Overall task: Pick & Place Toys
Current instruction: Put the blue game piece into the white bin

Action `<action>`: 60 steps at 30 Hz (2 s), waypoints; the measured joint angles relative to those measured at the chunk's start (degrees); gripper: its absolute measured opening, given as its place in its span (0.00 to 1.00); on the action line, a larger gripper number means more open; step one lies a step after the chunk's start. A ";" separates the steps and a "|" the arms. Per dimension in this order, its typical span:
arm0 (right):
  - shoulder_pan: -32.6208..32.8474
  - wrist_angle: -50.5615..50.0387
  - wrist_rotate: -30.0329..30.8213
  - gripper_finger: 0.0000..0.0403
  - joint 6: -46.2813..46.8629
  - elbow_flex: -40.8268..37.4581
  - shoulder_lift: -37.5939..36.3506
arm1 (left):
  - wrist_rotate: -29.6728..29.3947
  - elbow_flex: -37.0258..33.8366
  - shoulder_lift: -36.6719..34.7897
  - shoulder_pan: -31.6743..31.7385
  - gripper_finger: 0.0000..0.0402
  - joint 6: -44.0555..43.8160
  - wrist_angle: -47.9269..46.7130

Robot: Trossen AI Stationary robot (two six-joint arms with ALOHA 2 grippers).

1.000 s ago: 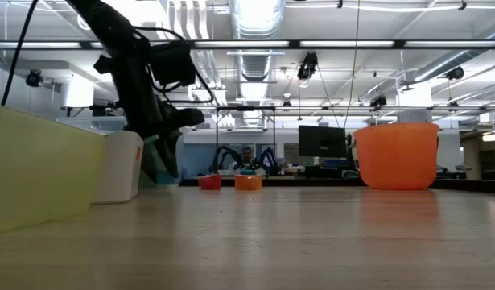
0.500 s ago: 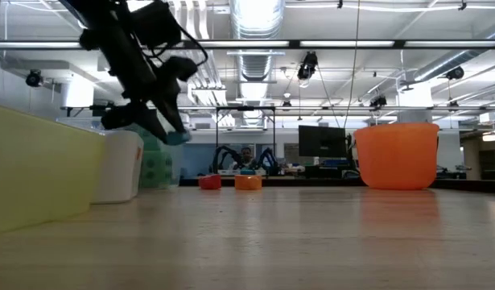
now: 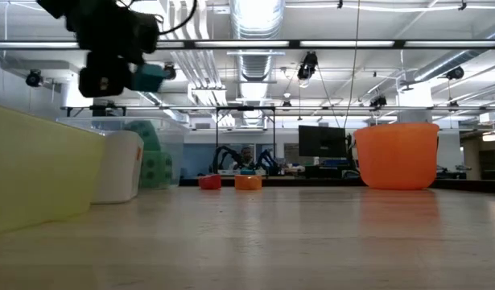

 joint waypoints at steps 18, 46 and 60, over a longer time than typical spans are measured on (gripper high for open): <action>0.00 0.03 0.00 0.70 -0.02 0.04 -0.35 | -14.98 5.95 -0.39 -17.23 0.29 -22.39 -32.90; -0.04 0.44 0.35 0.70 1.34 0.04 -0.35 | -21.77 5.25 9.28 -15.62 0.29 -43.93 -30.54; -0.02 0.60 0.35 0.70 1.58 0.02 -0.33 | -21.33 5.14 14.57 -13.84 0.29 -38.47 -26.34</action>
